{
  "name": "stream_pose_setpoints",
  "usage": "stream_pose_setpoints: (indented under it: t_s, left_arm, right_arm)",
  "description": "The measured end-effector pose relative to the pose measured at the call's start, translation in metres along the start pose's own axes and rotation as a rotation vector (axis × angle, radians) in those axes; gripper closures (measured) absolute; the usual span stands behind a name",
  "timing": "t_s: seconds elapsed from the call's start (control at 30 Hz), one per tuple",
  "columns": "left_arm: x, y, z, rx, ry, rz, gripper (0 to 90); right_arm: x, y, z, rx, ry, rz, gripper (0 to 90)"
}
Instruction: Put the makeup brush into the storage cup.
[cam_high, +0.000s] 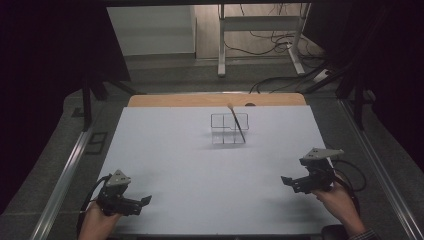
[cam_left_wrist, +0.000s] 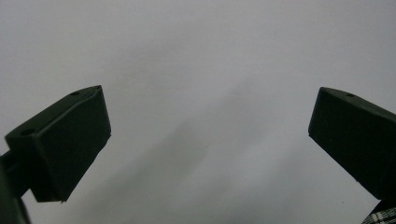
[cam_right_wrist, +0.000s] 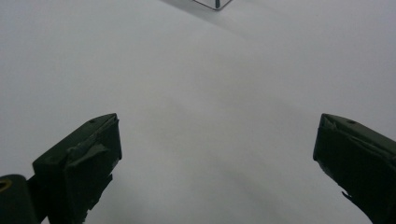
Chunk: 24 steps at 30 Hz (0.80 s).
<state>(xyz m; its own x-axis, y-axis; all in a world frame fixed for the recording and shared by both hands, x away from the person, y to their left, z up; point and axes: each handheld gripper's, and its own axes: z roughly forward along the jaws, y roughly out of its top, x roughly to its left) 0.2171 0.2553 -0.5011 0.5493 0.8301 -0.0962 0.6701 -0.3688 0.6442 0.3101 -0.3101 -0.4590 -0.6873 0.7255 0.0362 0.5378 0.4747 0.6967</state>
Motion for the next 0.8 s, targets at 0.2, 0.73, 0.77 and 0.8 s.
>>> stream_pose_setpoints:
  t_s: [0.2, 0.73, 0.77, 0.8]
  left_arm:
    - [0.0, 0.0, 0.0, 0.0, 0.001, 0.0, 0.0]
    - [0.0, 0.0, 0.0, 0.001, 0.002, -0.002, 0.0]
    - [0.0, 0.0, 0.0, 0.001, 0.002, -0.001, 0.0]
    - [0.0, 0.0, 0.0, 0.002, 0.002, -0.001, 0.0]
  right_arm:
    - [0.0, -0.006, -0.005, 0.006, -0.01, 0.004, 1.3]
    - [-0.003, -0.024, -0.018, 0.028, -0.025, 0.024, 1.3]
    - [-0.004, -0.025, -0.018, 0.026, -0.025, 0.024, 1.3]
    - [-0.004, -0.025, -0.019, 0.029, -0.025, 0.027, 1.3]
